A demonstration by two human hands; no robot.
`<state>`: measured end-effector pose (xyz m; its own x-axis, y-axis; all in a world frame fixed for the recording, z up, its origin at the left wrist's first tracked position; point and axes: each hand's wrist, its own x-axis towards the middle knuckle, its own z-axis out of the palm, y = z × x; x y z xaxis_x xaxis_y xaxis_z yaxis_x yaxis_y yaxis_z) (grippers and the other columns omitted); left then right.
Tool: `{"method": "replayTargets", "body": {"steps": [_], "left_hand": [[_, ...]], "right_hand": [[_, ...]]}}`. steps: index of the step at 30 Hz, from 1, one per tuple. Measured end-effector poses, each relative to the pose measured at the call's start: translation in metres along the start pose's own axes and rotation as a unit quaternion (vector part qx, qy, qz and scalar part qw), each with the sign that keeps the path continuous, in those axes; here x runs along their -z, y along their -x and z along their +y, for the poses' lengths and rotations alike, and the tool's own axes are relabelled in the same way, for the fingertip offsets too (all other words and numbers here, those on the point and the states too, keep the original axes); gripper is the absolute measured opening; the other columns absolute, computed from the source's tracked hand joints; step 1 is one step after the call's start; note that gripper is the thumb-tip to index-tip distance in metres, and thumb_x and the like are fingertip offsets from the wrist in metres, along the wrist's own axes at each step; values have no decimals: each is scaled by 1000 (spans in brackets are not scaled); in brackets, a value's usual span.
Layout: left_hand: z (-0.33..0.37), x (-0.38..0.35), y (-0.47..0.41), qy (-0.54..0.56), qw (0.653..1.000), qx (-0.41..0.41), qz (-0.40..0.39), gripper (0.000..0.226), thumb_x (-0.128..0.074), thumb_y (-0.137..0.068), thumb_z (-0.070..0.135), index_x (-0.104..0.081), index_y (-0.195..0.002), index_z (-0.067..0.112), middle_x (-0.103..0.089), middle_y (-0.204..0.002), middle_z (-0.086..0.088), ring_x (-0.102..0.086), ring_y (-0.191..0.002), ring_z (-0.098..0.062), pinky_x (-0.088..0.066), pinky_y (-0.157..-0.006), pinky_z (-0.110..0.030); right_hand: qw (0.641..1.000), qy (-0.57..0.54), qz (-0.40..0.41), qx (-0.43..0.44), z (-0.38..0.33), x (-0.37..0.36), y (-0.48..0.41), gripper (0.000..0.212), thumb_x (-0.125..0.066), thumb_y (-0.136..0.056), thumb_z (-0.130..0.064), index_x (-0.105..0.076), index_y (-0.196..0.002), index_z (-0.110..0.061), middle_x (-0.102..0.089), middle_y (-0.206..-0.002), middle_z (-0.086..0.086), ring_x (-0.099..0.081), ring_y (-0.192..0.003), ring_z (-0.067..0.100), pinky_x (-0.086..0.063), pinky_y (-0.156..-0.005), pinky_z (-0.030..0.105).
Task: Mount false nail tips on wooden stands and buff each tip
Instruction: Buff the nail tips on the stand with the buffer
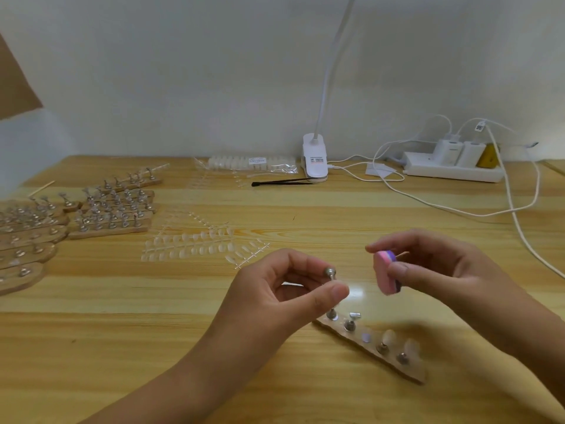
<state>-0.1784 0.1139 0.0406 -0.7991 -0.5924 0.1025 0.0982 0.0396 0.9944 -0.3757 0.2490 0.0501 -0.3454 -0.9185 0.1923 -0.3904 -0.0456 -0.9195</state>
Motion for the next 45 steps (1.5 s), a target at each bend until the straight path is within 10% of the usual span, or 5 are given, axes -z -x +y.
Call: {"method": "replayTargets", "body": {"steps": [23,36,45], "left_hand": [[2,-5,4,1,999,15,-52,28,-85,-60,33,-74,-82,20,-75,-79,-2,-71,-73,-10,-53,-64,-16],[8,-2,2,-9,999,8,-50,24,-85,-56,36,-74,-76,27,-73,-76,2,-69,-71,-10,-54,-65,-17],[5,-1,3,-11,997,10,-77,23,-84,-63,33,-74,-82,24,-74,-79,-1,-70,-73,-9,-52,-65,-15]], "right_hand": [[991,-93,-61,81,-13,-27,15,26,-74,-84,-39,-69,-101,-21,-70,-93,3,-70,-85,23,-59,-66,39],[986,-133,-40,91,-14,-24,16,30,-72,-82,-45,-73,-104,-25,-67,-85,-8,-64,-73,4,-52,-66,15],[989,-98,-63,88,-11,-30,15,23,-73,-85,-32,-74,-105,-21,-64,-92,6,-63,-83,21,-55,-70,27]]}}
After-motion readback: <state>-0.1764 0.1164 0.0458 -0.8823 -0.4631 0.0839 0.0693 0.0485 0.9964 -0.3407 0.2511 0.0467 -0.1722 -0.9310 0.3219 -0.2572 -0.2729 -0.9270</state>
